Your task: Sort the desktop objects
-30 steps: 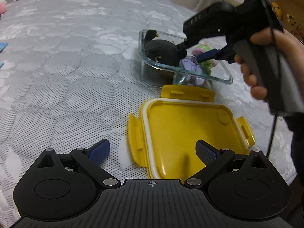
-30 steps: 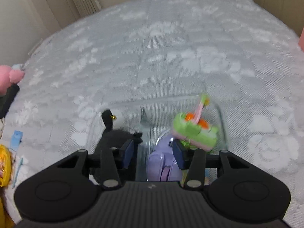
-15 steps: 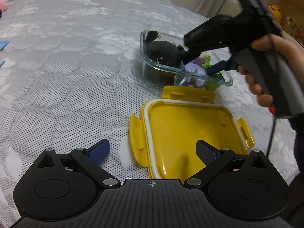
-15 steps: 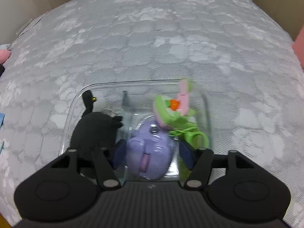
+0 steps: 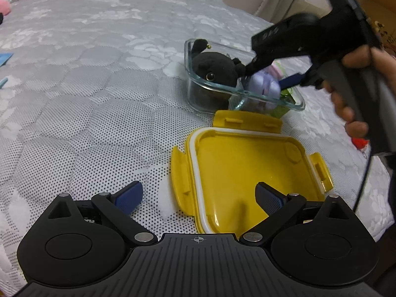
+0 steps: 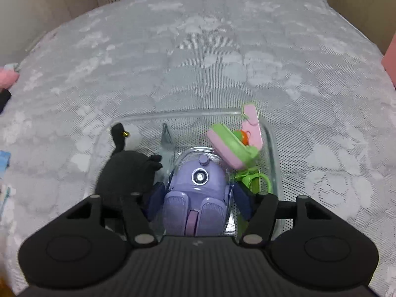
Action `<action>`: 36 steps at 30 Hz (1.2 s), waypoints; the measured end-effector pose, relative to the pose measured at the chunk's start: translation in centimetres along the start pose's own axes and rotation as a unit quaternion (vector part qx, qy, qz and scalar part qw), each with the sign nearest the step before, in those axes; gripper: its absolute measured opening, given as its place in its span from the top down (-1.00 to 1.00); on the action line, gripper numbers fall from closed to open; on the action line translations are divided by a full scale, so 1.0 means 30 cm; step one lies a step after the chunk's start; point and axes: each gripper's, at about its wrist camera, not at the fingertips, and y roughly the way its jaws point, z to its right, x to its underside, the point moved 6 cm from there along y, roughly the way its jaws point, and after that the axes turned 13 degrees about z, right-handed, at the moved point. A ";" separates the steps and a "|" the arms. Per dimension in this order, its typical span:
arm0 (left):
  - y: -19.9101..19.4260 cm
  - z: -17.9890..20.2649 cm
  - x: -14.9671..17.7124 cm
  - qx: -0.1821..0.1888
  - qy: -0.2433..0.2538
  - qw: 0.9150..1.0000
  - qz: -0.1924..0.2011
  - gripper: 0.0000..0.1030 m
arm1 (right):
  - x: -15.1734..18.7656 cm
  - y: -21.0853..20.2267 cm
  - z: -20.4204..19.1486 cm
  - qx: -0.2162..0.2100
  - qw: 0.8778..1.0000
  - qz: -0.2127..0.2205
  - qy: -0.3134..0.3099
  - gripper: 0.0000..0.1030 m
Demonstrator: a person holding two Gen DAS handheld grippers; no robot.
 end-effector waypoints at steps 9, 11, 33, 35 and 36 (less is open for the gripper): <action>-0.006 0.015 0.006 0.001 0.007 1.000 0.000 -0.94 | -0.014 -0.019 -0.083 0.062 0.993 0.052 -0.091 -0.23; -0.013 0.012 0.006 -0.001 0.007 1.000 0.002 -0.94 | 0.001 0.006 -0.098 0.069 0.991 0.046 -0.104 -0.23; -0.001 0.058 -0.017 -0.008 0.031 0.999 0.007 -0.94 | -0.057 -0.064 -0.001 0.023 0.980 0.072 -0.182 -0.07; -0.005 0.060 -0.026 -0.010 0.035 0.999 0.011 -0.94 | -0.034 -0.020 -0.004 0.024 0.981 0.054 -0.185 -0.07; -0.006 0.058 -0.028 -0.010 0.035 0.999 0.011 -0.94 | -0.020 0.001 -0.005 0.025 0.981 0.046 -0.188 -0.08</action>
